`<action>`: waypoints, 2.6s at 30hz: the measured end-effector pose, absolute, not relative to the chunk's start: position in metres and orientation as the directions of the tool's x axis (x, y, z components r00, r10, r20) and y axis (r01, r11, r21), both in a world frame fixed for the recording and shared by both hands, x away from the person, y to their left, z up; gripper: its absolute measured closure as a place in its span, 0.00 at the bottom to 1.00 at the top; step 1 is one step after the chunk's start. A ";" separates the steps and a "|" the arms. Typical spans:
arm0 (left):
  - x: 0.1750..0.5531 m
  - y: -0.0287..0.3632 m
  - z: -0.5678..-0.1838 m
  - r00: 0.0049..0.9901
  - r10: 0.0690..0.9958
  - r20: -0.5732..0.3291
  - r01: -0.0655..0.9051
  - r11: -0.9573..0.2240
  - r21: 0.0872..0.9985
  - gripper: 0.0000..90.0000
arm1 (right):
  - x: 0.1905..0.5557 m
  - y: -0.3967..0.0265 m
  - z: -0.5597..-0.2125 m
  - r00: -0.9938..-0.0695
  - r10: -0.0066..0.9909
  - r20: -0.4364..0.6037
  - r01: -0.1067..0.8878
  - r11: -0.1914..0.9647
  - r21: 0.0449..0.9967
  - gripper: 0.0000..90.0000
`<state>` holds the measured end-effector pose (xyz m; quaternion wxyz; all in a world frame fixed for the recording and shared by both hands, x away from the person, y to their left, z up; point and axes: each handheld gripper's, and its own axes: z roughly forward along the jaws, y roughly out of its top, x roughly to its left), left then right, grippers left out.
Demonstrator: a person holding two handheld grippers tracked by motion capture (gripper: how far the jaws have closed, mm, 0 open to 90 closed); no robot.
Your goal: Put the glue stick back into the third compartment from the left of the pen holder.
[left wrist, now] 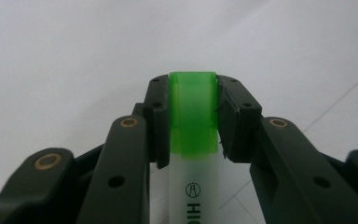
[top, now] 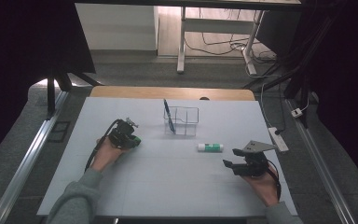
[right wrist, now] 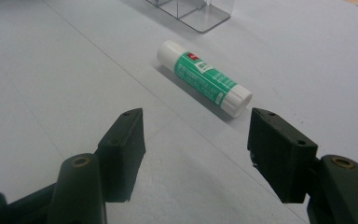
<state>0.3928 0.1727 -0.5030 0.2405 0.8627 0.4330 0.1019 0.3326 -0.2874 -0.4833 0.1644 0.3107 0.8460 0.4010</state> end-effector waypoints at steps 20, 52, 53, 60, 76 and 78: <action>0.377 0.188 -0.466 0.610 0.788 -0.087 0.620 -0.406 0.671 0.74 | 0.333 -0.289 -0.483 -0.750 0.661 -0.034 0.394 0.486 0.780 0.40; 0.359 0.191 -0.435 0.647 0.755 -0.107 0.466 -0.280 0.839 0.74 | 0.331 -0.301 -0.484 -0.726 0.687 -0.019 0.418 0.463 0.782 0.40; 0.358 0.191 -0.435 0.648 0.754 -0.108 0.464 -0.278 0.841 0.74 | 0.331 -0.301 -0.484 -0.726 0.688 -0.019 0.418 0.463 0.782 0.40; 0.356 0.193 -0.432 0.653 0.748 -0.120 0.442 -0.246 0.863 0.74 | 0.331 -0.301 -0.485 -0.726 0.687 -0.021 0.416 0.464 0.782 0.40; 0.353 0.191 -0.428 0.659 0.744 -0.112 0.402 -0.222 0.888 0.74 | 0.332 -0.303 -0.486 -0.723 0.690 -0.024 0.420 0.468 0.777 0.40; 0.351 0.190 -0.427 0.664 0.741 -0.100 0.384 -0.223 0.896 0.74 | 0.332 -0.303 -0.486 -0.723 0.690 -0.026 0.420 0.469 0.777 0.40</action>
